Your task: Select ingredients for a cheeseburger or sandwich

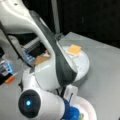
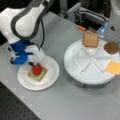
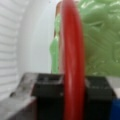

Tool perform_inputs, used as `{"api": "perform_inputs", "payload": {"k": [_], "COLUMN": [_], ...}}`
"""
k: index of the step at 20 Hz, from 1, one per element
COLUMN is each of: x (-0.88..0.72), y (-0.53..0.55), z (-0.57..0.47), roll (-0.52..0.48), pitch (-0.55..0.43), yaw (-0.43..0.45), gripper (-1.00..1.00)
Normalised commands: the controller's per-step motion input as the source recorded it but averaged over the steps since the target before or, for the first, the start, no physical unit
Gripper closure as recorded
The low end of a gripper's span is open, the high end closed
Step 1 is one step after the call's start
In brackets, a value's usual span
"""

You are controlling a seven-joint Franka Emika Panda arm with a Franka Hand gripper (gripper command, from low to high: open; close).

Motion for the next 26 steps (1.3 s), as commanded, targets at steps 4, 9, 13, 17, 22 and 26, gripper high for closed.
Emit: {"api": "perform_inputs", "payload": {"k": [4, 9, 13, 17, 22, 26], "x": [0.02, 0.05, 0.08, 0.10, 0.10, 0.10], "y": [-0.11, -0.06, -0.02, -0.02, -0.05, -0.11], "z": [-0.04, -0.05, -0.08, -0.11, -0.11, -0.10], "roll": [0.181, 0.184, 0.176, 0.170, 0.160, 0.156], "pitch": [-0.065, -0.066, -0.092, -0.112, -0.125, -0.127], "yaw": [0.099, 0.077, 0.065, 0.059, 0.050, 0.055], "gripper": [1.00, 1.00, 1.00, 1.00, 1.00, 1.00]}}
